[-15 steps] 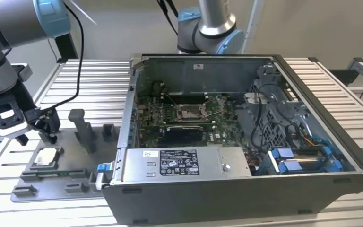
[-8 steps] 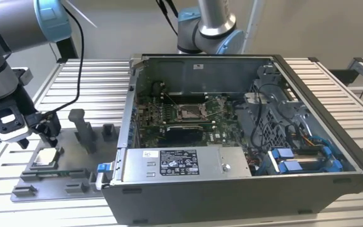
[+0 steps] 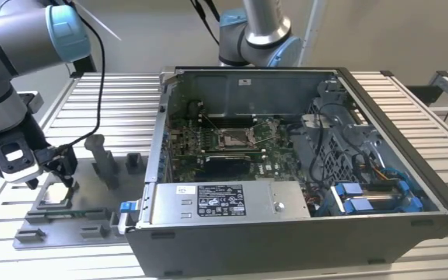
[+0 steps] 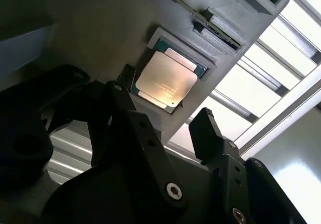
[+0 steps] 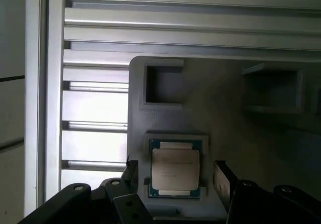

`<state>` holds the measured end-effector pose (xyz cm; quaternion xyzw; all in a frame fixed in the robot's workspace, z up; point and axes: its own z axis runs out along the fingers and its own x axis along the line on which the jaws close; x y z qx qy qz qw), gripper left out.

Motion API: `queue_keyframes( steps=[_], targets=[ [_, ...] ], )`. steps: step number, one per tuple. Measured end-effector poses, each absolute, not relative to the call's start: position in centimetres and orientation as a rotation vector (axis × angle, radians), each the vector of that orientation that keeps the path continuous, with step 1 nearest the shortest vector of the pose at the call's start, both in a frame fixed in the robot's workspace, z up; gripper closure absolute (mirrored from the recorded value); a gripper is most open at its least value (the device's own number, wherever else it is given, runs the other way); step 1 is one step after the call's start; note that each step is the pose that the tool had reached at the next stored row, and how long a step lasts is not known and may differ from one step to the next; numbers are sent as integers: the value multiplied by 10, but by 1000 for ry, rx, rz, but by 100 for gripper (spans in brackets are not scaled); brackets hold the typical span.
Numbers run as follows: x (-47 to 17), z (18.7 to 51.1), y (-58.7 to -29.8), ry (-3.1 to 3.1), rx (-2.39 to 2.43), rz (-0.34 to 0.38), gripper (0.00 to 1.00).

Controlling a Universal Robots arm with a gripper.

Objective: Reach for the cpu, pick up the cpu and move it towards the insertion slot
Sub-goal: 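Pick up the cpu and move it towards the insertion slot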

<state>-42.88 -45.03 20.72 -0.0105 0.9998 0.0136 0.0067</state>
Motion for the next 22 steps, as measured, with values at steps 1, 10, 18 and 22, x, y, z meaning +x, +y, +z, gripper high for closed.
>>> queue_keyframes(
  steps=[1,10,18,22],
  targets=[
    [-429,206,-450,3128,-33,43,0],
    [-429,194,-451,3128,-33,43,0],
    [-429,190,-455,3127,-33,43,0],
    [-429,189,-455,3128,-33,43,0]
  ],
)
